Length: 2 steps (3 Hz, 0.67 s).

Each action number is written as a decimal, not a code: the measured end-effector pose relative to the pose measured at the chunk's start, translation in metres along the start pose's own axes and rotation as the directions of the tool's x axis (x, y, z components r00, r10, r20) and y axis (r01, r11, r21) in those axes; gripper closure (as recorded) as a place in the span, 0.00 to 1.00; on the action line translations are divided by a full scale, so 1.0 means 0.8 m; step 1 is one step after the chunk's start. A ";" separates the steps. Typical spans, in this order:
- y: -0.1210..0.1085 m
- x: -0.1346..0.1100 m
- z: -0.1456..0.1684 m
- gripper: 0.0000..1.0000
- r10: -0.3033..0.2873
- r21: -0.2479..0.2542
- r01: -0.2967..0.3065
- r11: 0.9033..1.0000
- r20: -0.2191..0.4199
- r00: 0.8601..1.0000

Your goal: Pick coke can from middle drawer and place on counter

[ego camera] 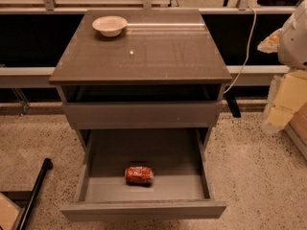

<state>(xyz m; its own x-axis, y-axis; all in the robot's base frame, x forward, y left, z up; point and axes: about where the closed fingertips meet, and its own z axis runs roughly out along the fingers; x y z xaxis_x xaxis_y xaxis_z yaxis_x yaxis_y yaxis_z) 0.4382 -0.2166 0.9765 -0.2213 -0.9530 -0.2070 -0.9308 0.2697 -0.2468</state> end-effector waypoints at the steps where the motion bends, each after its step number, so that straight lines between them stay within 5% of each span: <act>1: 0.000 -0.002 0.002 0.00 -0.004 0.002 0.004 1.000 0.002 1.000; 2: -0.002 -0.020 0.026 0.00 -0.045 0.022 0.044 0.999 0.027 0.999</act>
Offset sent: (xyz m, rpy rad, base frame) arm 0.0241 0.0362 -0.0393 0.0176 -0.0568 0.0958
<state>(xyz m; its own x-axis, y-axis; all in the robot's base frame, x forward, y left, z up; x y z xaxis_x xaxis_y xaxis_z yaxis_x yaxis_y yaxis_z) 0.4491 -0.1991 0.9604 -0.1712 -0.9600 -0.2214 -0.9329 0.2302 -0.2768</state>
